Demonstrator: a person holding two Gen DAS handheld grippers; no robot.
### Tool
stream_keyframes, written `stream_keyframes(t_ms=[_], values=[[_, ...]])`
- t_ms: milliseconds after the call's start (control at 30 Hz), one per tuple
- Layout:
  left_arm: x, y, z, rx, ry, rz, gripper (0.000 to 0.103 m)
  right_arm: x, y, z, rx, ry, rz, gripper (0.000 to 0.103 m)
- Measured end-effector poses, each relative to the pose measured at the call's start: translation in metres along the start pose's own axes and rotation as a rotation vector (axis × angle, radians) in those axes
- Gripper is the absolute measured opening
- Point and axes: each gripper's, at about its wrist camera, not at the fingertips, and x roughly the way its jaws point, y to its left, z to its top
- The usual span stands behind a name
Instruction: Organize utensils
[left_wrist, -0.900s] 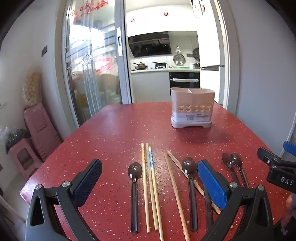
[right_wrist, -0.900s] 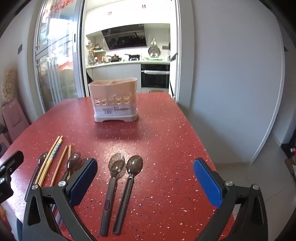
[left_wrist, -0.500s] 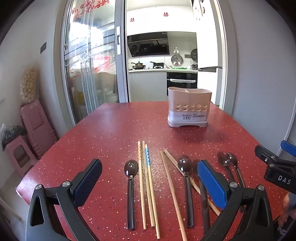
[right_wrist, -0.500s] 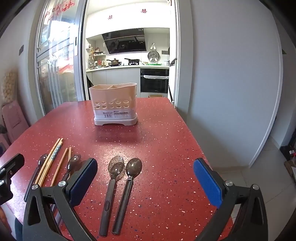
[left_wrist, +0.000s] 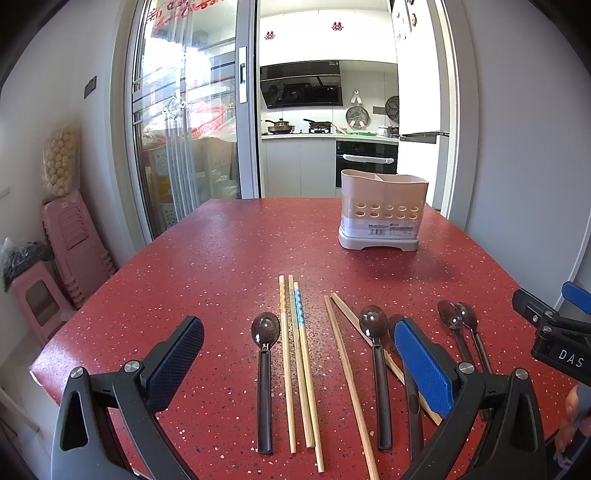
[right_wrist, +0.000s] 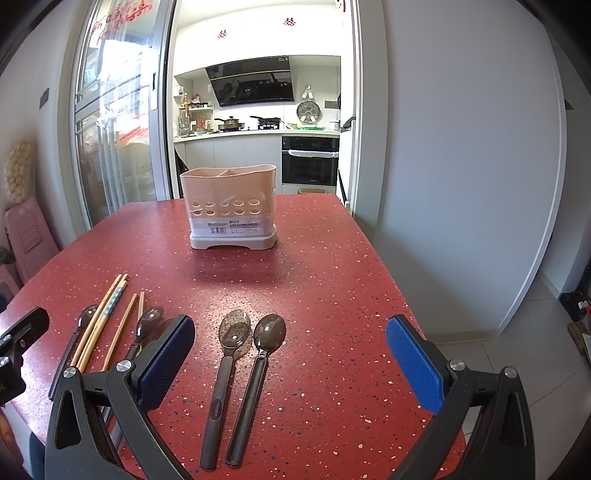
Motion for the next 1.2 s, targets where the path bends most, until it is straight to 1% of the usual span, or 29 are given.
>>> stream_keyframes(t_ms=[1200], values=[[-0.0052,-0.0025,0.0002,0.009,-0.004,-0.004,0.103,-0.0051,0.0019,-0.0005,-0.01,-0.018,0.005,0.103]])
